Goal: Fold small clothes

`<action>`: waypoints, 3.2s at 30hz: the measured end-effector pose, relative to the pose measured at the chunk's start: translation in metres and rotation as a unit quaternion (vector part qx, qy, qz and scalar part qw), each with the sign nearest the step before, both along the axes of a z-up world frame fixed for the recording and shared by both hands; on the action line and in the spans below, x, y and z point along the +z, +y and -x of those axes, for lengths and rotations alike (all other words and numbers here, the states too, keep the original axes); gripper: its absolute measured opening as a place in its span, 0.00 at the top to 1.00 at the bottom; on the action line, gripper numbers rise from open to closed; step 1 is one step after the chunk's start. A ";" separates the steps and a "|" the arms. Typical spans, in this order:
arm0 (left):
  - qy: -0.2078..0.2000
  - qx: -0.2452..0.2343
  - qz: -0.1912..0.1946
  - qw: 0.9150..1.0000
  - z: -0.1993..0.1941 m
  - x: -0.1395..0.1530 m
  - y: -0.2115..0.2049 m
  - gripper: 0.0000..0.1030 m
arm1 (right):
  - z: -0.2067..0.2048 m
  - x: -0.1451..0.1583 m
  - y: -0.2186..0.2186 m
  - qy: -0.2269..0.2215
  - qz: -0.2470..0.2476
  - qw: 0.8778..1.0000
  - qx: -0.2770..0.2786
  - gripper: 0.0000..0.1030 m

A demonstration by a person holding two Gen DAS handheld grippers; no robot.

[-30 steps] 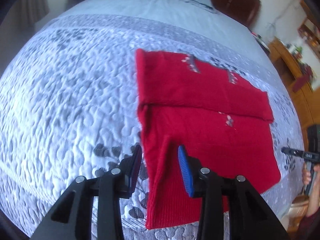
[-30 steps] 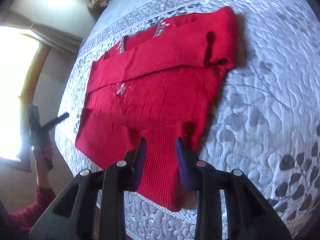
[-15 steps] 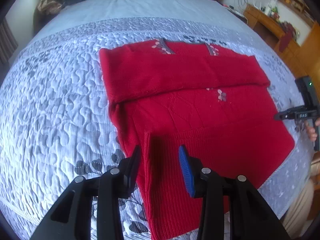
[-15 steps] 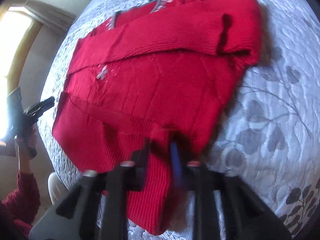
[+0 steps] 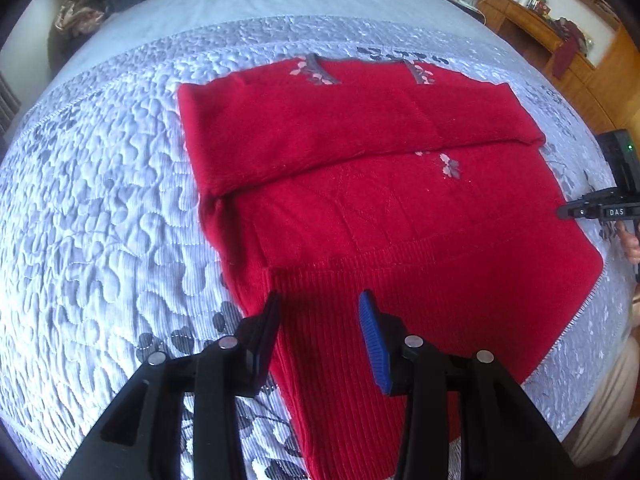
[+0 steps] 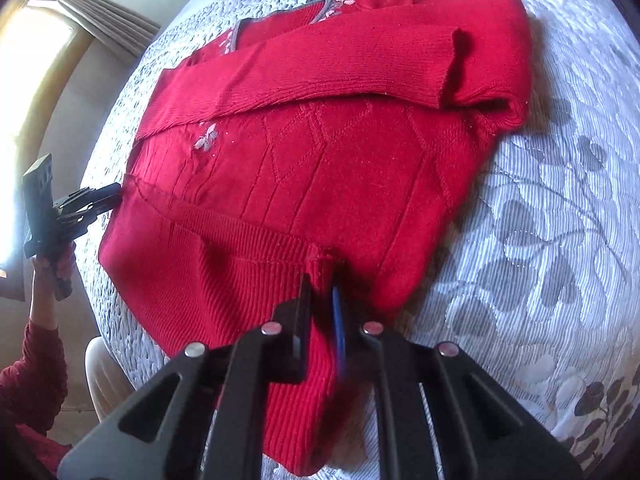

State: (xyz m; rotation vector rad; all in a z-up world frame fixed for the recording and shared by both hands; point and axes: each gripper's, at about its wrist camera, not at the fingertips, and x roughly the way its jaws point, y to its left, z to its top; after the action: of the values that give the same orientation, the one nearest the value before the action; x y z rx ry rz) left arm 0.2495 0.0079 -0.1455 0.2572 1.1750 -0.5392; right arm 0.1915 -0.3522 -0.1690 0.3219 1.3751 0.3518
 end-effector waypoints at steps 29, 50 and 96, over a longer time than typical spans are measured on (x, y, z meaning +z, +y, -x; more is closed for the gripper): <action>0.004 0.069 0.118 0.991 0.000 0.029 0.032 0.95 | 0.016 0.037 -0.009 -0.054 -0.051 0.997 -0.015 0.94; -0.082 0.134 0.103 0.982 -0.192 0.071 -0.022 0.94 | -0.163 0.089 -0.082 -0.093 0.009 0.990 -0.108 0.95; 0.060 0.169 0.011 0.984 -0.042 -0.010 0.029 0.92 | -0.015 0.034 -0.043 0.000 -0.010 1.000 -0.026 0.98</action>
State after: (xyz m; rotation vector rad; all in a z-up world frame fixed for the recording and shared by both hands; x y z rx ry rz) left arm 0.2916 0.0371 -0.1552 0.0029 1.2963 -0.2725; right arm 0.2063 -0.3952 -0.1347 0.3739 1.3621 0.3215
